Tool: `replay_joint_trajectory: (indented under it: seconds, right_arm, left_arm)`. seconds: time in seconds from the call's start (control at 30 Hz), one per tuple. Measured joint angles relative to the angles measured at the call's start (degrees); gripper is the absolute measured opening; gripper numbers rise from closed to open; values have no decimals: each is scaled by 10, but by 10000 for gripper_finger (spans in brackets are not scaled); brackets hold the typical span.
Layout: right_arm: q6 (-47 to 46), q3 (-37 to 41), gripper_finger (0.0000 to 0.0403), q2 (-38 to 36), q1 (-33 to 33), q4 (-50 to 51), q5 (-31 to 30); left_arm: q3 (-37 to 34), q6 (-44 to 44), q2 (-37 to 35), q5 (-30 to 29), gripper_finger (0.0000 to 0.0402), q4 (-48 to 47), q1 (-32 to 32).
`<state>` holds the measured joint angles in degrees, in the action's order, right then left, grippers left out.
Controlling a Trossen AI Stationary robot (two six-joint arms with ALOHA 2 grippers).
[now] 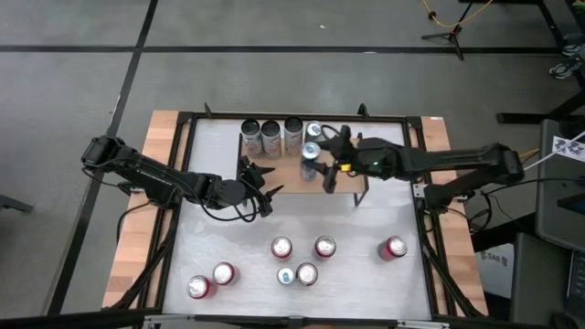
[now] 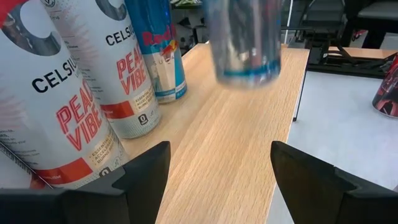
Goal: Place canned beverage on shelf
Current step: Put the top blue soda can on the shelf
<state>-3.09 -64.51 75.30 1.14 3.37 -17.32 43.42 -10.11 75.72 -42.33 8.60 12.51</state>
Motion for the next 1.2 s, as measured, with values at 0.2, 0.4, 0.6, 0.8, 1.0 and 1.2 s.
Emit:
replay_joint_trajectory:
  seconds: [0.2, 0.4, 0.6, 0.8, 1.0, 1.2]
  right_arm:
    - [-7, 0, 224, -63, 0, 57, 0]
    - [-16, 0, 224, -120, 0, 120, -18]
    - [-4, -1, 224, -141, -1, 169, -82]
    - [7, 22, 225, -141, -18, 173, -103]
    - [8, 82, 225, -141, -74, 105, -71]
    - [20, 137, 225, -141, -139, 4, 14]
  left_arm:
    - [0, 0, 0, 0, 270, 0, 0]
    - [0, 0, 0, 0, 270, 0, 0]
    - [0, 0, 0, 0, 270, 0, 0]
    - [0, 0, 0, 0, 270, 0, 0]
    - [0, 0, 0, 0, 270, 0, 0]
    - [0, 0, 0, 0, 270, 0, 0]
